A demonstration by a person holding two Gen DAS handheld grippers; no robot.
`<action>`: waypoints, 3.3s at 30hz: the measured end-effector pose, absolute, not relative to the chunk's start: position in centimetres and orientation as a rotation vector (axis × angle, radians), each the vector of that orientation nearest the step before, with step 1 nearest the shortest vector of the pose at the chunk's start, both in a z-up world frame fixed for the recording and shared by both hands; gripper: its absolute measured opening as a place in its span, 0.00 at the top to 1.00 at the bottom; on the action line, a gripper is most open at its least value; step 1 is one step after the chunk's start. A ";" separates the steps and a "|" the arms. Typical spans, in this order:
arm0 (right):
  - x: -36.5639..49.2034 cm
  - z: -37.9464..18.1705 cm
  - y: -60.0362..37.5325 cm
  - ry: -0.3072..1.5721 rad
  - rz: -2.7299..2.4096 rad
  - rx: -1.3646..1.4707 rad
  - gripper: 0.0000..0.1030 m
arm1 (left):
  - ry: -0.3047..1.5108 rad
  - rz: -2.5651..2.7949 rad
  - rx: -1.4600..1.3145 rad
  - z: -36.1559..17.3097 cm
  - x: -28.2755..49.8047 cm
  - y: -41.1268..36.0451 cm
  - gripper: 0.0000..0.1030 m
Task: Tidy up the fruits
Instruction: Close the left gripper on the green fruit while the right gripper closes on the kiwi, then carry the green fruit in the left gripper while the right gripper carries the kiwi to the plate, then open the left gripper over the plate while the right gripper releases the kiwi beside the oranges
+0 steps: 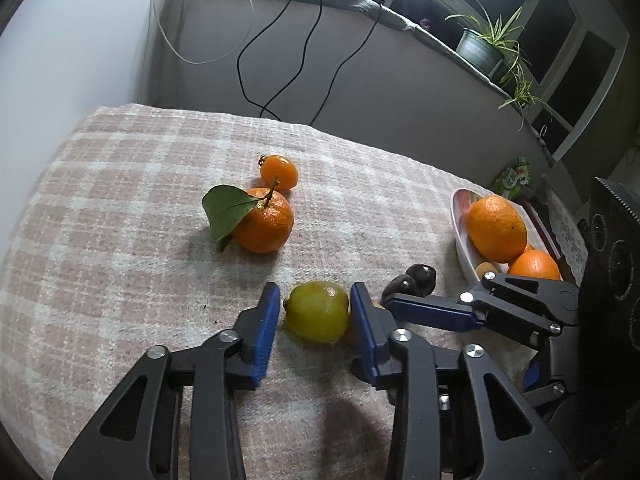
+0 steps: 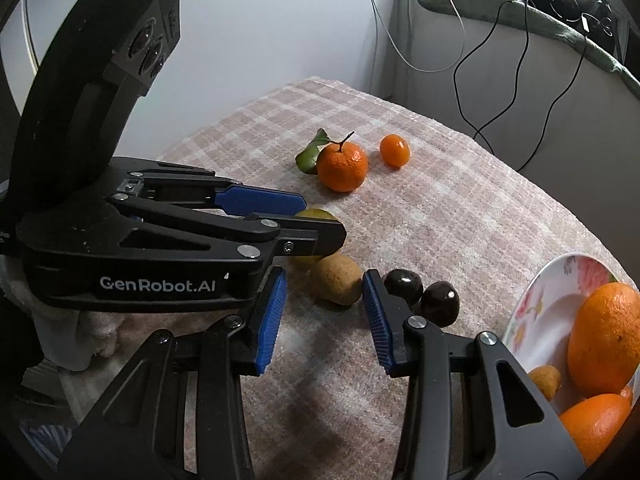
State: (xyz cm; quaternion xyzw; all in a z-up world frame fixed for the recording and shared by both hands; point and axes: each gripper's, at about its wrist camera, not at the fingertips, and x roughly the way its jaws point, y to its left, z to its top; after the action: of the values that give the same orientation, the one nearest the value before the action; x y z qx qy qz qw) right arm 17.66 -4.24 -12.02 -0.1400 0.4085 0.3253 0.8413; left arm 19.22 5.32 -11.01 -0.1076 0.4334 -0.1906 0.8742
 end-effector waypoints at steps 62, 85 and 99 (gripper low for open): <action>19.3 -5.1 -16.8 0.791 0.535 -0.189 0.71 | 0.773 -0.536 -0.143 -6.7 14.6 -6.2 0.72; 21.7 -6.5 -15.8 0.842 0.525 -0.293 0.71 | 0.794 -0.561 -0.129 -7.3 14.7 -9.1 0.72; 21.6 -6.3 -15.7 0.818 0.518 -0.297 0.48 | 0.791 -0.559 -0.130 -7.2 14.7 -9.0 0.54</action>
State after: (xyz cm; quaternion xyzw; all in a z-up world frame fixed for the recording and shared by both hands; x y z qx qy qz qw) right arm 21.60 -15.72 -6.31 -0.1421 0.3919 0.2482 0.8744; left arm 14.72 -9.03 -7.16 -0.0626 0.3799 -0.2684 0.8830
